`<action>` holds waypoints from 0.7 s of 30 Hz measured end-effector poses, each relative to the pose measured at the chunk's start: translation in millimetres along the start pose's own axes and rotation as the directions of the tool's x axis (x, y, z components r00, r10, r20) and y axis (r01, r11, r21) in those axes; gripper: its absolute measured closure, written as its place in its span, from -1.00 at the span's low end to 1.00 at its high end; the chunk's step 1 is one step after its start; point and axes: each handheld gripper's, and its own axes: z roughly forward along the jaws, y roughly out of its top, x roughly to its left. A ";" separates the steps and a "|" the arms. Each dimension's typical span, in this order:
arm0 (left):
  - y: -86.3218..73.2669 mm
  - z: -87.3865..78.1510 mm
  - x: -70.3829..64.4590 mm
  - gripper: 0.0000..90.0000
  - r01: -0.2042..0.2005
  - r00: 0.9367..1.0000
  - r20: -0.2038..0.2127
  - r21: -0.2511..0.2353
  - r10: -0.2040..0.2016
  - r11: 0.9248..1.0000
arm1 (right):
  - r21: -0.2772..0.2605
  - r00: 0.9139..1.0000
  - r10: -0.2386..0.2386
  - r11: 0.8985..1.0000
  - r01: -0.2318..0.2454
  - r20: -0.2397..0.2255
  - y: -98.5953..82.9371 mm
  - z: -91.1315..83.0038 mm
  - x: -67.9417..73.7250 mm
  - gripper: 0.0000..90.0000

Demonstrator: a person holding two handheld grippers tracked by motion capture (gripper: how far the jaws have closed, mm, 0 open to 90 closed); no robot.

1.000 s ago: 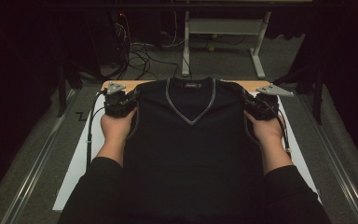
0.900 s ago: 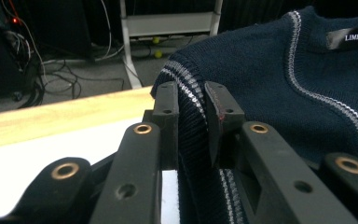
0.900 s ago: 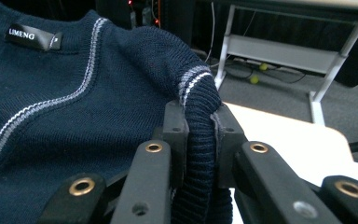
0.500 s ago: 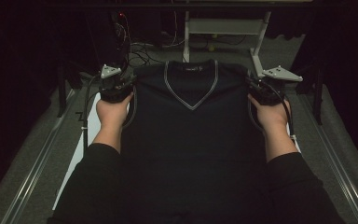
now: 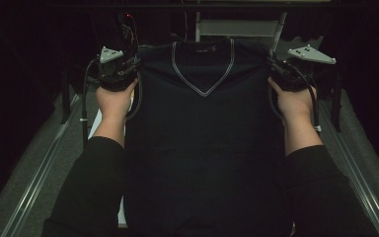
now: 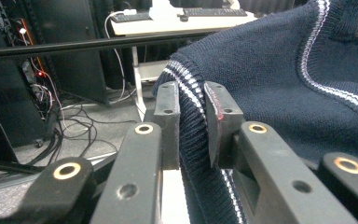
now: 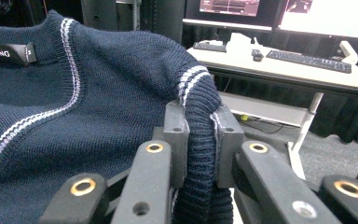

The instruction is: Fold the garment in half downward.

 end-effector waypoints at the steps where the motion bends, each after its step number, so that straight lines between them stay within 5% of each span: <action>1: -2.5 1.2 0.2 0.63 0.001 1.000 0.001 0.007 -0.001 1.000 | 0.007 1.000 -0.005 1.000 0.005 -0.003 -1.8 1.3 0.0 0.77; 10: -30.7 3.6 -0.3 0.63 0.032 0.999 0.032 0.045 -0.034 0.998 | 0.075 1.000 -0.009 0.997 0.010 -0.018 -33.4 9.8 2.5 0.77; 21: -58.4 -23.1 -17.2 0.63 0.023 0.996 0.082 0.062 -0.028 0.998 | 0.070 0.998 -0.006 0.997 0.010 -0.060 -65.4 -24.8 5.8 0.77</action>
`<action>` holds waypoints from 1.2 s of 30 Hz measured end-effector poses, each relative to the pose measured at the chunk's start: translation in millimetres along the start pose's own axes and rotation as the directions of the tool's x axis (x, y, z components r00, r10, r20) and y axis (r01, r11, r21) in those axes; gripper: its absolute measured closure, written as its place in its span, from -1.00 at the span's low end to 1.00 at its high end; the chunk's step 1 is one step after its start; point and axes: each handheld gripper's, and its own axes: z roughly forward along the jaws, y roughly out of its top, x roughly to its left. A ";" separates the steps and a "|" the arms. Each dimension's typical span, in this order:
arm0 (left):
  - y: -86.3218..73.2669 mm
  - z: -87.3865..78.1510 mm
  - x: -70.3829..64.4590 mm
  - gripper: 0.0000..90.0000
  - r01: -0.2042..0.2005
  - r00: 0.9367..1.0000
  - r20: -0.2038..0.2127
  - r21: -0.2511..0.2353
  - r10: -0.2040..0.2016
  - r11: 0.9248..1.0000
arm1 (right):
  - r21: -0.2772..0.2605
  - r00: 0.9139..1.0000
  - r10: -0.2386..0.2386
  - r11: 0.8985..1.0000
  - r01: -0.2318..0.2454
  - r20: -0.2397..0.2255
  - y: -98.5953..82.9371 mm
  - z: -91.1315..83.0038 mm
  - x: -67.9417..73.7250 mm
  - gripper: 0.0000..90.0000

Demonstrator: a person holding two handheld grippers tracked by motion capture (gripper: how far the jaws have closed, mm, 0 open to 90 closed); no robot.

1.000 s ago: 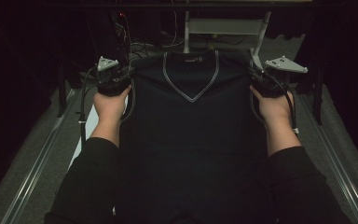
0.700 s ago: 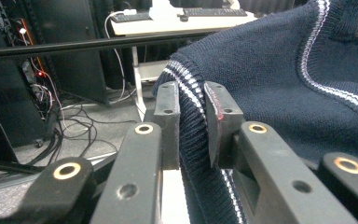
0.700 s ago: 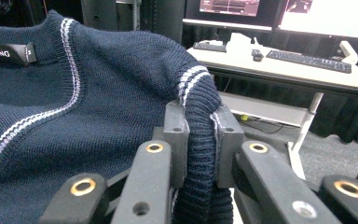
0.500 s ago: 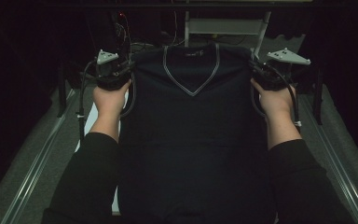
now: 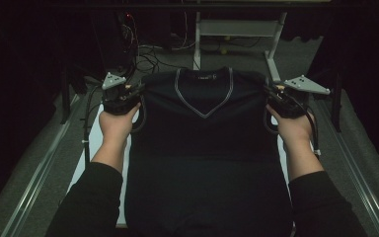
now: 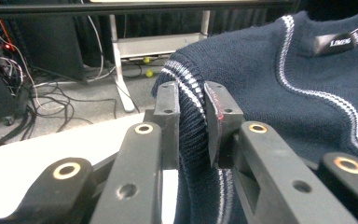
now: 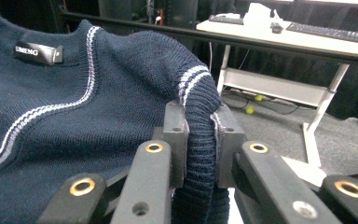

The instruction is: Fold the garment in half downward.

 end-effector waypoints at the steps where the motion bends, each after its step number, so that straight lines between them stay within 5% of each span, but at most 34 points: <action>1: -3.4 -2.5 -2.3 0.63 -0.005 1.000 0.005 0.005 0.005 1.000 | -0.001 1.000 0.001 1.000 -0.001 -0.002 -4.3 -3.9 1.1 0.76; 14: -61.7 -35.8 -20.0 0.63 -0.049 0.996 0.079 0.040 0.045 0.998 | 0.029 0.998 -0.015 0.999 0.017 -0.059 -64.2 -39.5 15.9 0.76; 27: -130.7 -69.2 -28.4 0.63 -0.010 0.987 0.159 0.108 -0.007 0.994 | 0.042 0.991 -0.046 0.998 0.052 -0.127 -107.3 -85.8 38.6 0.76; 36: -163.4 -92.2 -41.9 0.62 -0.044 0.982 0.190 0.157 0.014 0.987 | 0.095 0.987 0.013 0.996 0.002 -0.158 -148.7 -113.2 47.0 0.75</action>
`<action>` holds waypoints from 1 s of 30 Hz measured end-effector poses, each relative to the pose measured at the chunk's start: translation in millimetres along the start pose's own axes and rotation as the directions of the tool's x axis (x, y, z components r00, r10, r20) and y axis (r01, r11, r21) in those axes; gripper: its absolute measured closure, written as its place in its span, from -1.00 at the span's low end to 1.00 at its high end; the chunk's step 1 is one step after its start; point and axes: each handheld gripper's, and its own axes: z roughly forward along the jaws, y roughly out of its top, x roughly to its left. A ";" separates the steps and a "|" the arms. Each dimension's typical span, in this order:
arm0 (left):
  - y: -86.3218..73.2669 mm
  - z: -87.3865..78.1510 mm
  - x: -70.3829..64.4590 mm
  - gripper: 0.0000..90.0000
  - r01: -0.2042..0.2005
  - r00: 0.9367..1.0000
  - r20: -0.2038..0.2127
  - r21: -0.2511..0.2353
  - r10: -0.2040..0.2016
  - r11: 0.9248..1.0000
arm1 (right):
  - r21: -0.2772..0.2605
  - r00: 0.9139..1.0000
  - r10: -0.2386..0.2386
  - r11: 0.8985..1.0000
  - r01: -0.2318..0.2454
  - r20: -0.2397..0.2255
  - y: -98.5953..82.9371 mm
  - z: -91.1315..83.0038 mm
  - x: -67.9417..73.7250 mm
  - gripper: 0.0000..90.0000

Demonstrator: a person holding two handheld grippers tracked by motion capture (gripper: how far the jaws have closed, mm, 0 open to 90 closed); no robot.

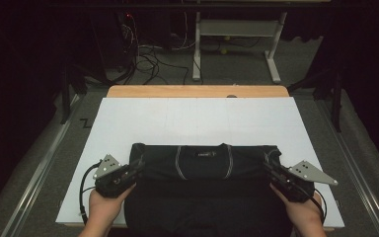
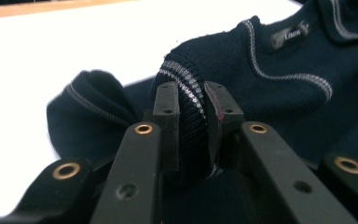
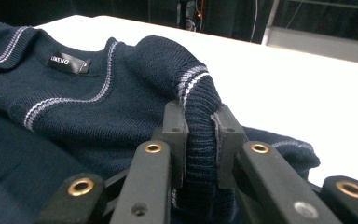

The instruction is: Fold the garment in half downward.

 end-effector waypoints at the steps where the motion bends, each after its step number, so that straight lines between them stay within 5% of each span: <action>1: -3.5 -1.0 -0.8 0.62 0.017 1.000 0.005 0.002 -0.017 1.000 | -0.001 1.000 0.008 1.000 -0.008 -0.011 -3.8 -2.8 1.3 0.75; 16: -31.3 -10.0 -13.7 0.62 0.022 0.999 0.027 0.097 -0.025 0.995 | 0.105 0.999 0.029 0.994 -0.025 -0.036 -36.6 -24.7 13.9 0.73; 22: -38.8 0.5 -11.5 0.60 0.018 1.000 0.014 0.185 -0.021 0.983 | 0.193 0.999 0.021 0.981 -0.014 -0.034 -43.9 -18.5 14.9 0.69; 30: -43.0 5.7 -6.2 0.42 0.038 0.999 -0.007 0.202 -0.038 0.979 | 0.263 1.000 0.004 0.965 0.002 -0.021 -49.8 -10.0 14.1 0.60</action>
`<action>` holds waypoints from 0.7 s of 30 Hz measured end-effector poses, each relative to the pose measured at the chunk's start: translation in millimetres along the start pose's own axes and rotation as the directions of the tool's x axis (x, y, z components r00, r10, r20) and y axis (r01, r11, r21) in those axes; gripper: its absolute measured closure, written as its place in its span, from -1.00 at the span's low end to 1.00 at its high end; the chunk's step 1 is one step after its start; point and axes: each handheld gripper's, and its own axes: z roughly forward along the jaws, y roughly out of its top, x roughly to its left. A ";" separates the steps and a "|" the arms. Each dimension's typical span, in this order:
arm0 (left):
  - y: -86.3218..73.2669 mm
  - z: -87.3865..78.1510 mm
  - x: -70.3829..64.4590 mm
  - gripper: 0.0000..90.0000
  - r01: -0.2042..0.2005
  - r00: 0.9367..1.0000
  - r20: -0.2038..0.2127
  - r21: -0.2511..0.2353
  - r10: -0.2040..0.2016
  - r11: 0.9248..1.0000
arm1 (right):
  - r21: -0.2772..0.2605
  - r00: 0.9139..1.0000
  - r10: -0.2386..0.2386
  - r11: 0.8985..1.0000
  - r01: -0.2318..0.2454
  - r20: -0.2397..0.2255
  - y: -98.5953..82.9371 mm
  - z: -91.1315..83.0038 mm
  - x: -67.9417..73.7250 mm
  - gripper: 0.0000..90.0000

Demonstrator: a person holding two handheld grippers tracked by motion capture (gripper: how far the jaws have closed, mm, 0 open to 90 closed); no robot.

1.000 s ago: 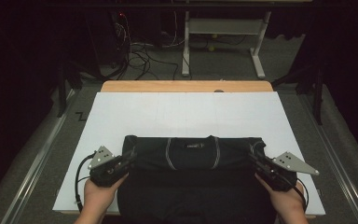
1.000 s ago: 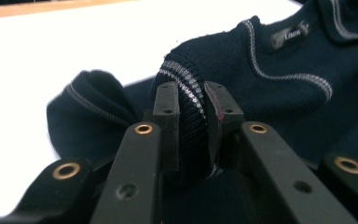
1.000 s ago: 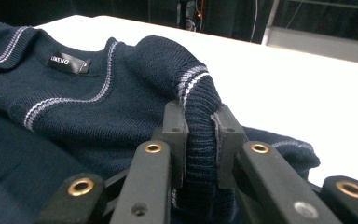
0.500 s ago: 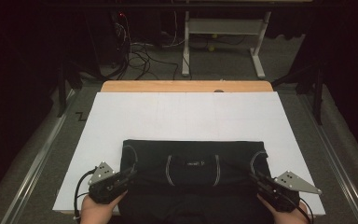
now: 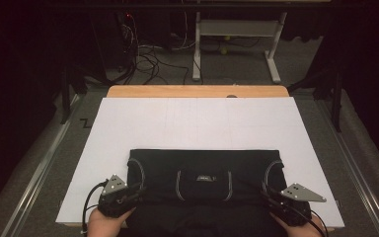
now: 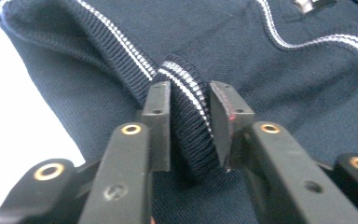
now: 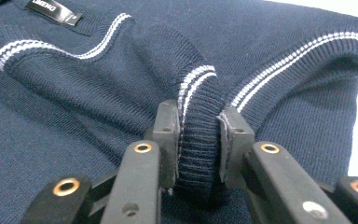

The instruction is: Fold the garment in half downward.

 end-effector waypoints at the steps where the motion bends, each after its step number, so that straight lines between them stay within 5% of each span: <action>1: 0.0 -0.1 0.4 0.37 0.004 1.000 0.000 -0.002 -0.004 1.000 | 0.001 1.000 0.001 1.000 -0.001 0.000 0.0 0.2 -0.1 0.58; 9: 5.6 -14.4 6.8 -0.06 0.046 0.999 -0.010 -0.083 -0.047 0.995 | -0.072 0.998 0.060 0.996 -0.062 -0.020 4.1 -9.1 -4.9 0.07; 14: 18.6 -22.3 21.9 -0.22 0.087 0.995 -0.035 -0.129 -0.092 0.988 | -0.121 0.996 0.087 0.989 -0.084 0.018 13.3 -15.7 -14.0 -0.09; 21: 39.4 6.0 54.8 -0.42 0.159 0.982 -0.095 -0.051 -0.164 0.986 | -0.079 0.981 0.170 0.984 -0.163 0.095 33.6 2.0 -50.9 -0.33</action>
